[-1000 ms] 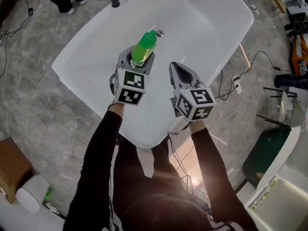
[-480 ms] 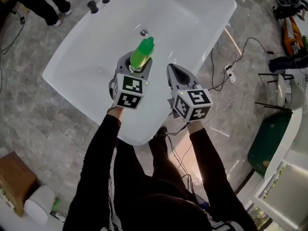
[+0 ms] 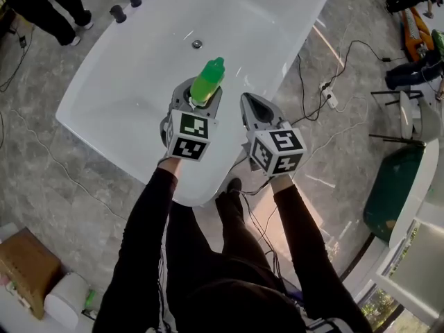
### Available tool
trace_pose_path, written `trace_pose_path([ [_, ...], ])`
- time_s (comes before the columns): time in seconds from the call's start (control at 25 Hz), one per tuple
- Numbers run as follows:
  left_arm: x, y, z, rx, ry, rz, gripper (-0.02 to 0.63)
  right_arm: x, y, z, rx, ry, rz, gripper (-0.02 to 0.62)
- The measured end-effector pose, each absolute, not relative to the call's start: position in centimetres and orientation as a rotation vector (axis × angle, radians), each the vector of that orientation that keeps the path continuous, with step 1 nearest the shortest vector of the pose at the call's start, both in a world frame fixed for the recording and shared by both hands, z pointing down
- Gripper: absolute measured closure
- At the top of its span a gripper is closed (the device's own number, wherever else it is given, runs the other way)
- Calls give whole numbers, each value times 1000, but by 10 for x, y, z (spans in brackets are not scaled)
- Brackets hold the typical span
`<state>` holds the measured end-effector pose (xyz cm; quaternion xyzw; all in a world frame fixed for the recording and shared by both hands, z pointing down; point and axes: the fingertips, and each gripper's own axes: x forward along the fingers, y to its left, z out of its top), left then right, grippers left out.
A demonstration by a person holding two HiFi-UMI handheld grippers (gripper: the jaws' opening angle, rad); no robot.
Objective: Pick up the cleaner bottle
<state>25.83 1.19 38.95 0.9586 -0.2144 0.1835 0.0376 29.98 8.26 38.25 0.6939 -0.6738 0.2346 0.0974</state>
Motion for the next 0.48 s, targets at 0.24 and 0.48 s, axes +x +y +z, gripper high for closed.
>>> trace_pose_path([
  [0.24, 262, 20, 392, 2941, -647, 574, 408, 301, 88, 382, 2048, -2012, 683, 594],
  [0.48, 262, 29, 394, 2937, -643, 577, 408, 299, 95, 383, 2028, -2011, 661, 594],
])
